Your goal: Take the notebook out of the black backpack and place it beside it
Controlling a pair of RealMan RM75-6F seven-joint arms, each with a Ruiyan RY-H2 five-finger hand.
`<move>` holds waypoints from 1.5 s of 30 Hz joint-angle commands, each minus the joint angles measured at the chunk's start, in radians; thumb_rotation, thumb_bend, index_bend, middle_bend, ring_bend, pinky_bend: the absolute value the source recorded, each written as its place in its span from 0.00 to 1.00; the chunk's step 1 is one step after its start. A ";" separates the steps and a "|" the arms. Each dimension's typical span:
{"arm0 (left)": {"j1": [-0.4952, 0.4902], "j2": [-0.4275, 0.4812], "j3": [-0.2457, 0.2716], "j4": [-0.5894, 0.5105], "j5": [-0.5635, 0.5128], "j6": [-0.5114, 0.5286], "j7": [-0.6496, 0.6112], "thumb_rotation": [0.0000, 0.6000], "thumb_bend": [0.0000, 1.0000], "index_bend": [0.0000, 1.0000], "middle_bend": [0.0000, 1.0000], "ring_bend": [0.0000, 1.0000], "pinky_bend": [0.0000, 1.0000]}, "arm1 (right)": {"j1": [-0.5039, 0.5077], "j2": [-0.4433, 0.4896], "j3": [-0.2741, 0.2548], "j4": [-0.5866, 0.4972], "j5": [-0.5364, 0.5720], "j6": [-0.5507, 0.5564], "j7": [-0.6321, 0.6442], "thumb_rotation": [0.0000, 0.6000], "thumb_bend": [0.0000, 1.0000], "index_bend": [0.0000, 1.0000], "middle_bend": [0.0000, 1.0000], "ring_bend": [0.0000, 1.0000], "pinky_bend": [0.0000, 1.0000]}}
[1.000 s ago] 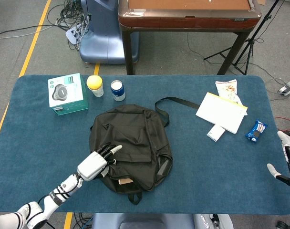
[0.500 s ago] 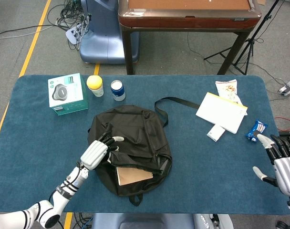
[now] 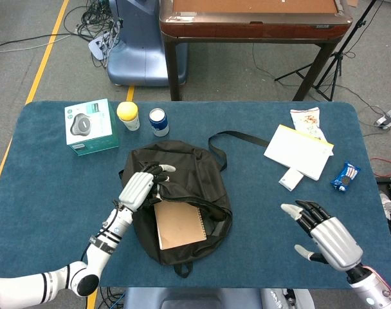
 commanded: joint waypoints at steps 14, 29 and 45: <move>-0.046 -0.046 -0.097 -0.054 -0.249 0.054 0.165 1.00 0.80 0.52 0.26 0.24 0.11 | 0.248 -0.074 -0.047 -0.079 -0.092 -0.309 0.077 1.00 0.20 0.10 0.18 0.11 0.20; -0.041 -0.029 -0.104 -0.101 -0.316 0.076 0.172 1.00 0.79 0.44 0.26 0.24 0.11 | 0.438 -0.274 0.043 0.010 0.033 -0.510 0.026 1.00 0.20 0.12 0.20 0.11 0.20; -0.039 -0.011 -0.101 -0.118 -0.341 0.085 0.167 1.00 0.78 0.43 0.26 0.24 0.11 | 0.521 -0.505 0.061 0.221 0.119 -0.521 0.018 1.00 0.20 0.15 0.21 0.11 0.20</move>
